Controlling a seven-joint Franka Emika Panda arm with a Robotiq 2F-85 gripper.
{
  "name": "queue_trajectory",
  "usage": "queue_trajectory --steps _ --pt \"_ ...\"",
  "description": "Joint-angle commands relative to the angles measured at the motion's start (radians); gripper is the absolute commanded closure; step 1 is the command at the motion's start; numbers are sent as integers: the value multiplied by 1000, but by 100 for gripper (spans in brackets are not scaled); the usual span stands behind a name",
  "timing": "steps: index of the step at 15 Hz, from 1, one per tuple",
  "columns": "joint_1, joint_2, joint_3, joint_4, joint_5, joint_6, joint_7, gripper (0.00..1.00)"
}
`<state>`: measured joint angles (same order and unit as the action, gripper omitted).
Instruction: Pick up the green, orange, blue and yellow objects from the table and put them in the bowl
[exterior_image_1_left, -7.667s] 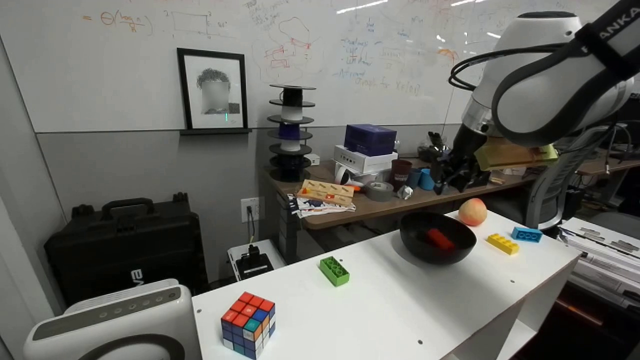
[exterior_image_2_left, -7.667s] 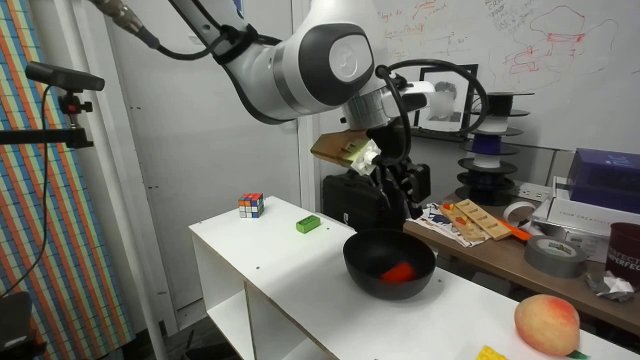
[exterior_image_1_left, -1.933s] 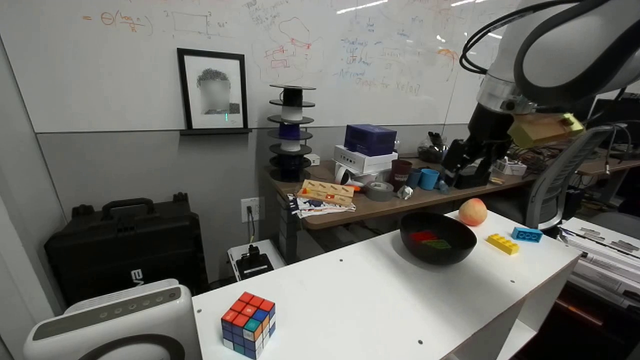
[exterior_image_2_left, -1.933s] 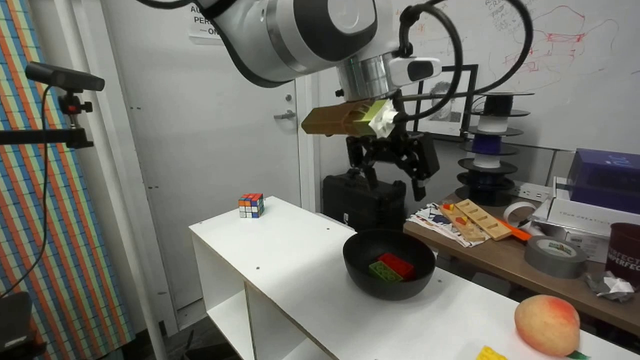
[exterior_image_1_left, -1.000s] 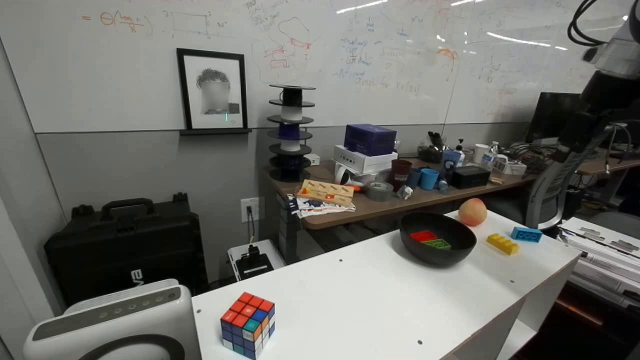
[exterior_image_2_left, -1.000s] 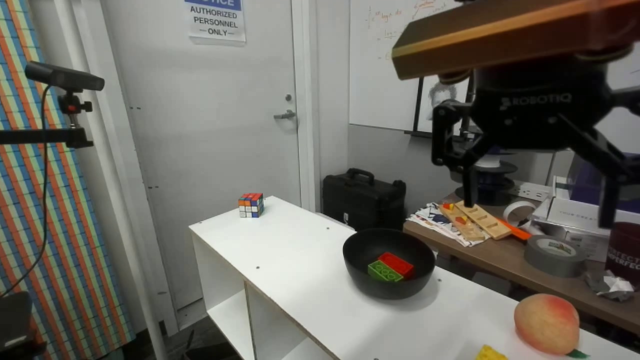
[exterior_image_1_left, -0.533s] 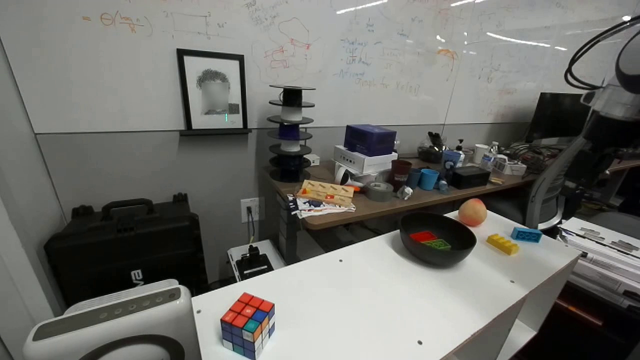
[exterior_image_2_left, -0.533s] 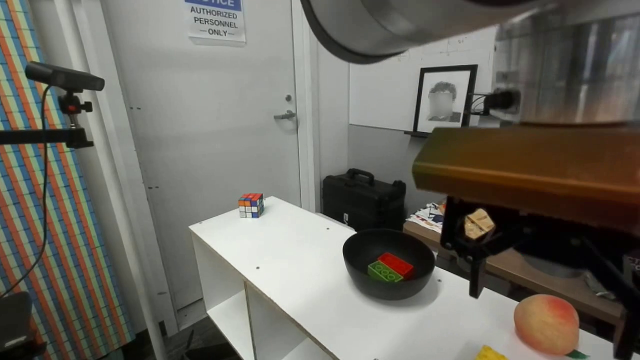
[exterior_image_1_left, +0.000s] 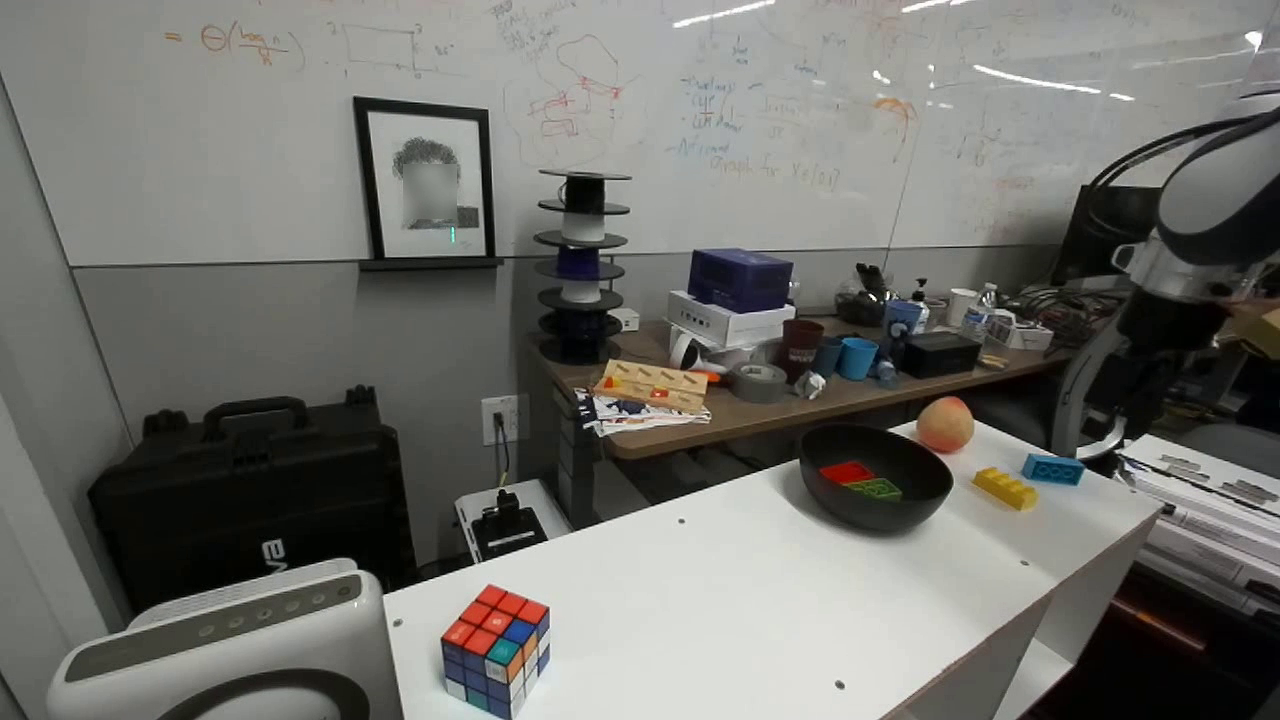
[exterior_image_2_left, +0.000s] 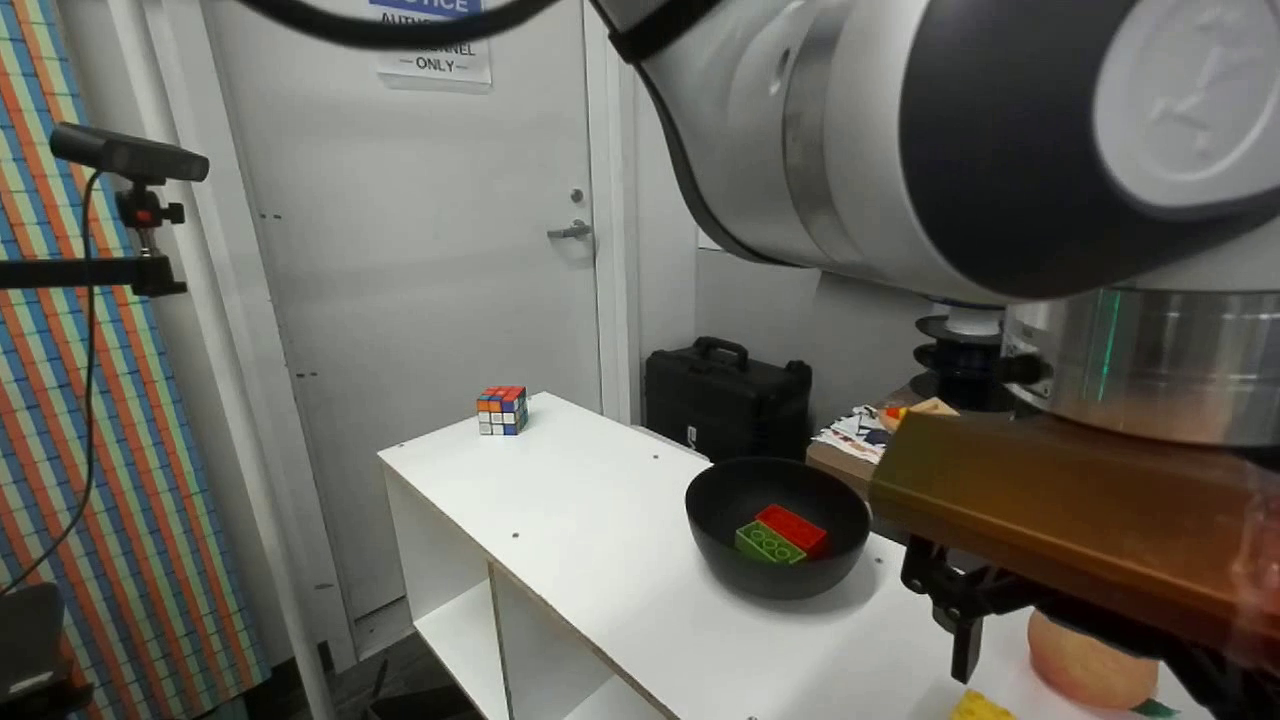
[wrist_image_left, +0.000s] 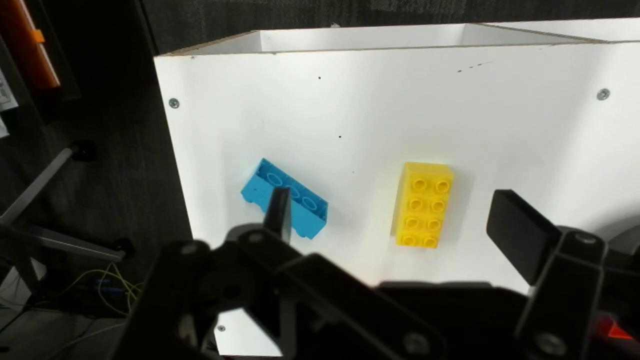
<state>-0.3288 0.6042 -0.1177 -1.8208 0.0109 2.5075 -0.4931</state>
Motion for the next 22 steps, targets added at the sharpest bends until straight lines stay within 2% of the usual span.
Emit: queue_trajectory --steps 1,7,15,22 --pt "0 79 9 95 -14 -10 74 0" --pt "16 194 12 188 -18 -18 157 0" --pt "21 312 52 327 -6 -40 190 0" --pt "29 339 35 324 -32 -50 193 0"
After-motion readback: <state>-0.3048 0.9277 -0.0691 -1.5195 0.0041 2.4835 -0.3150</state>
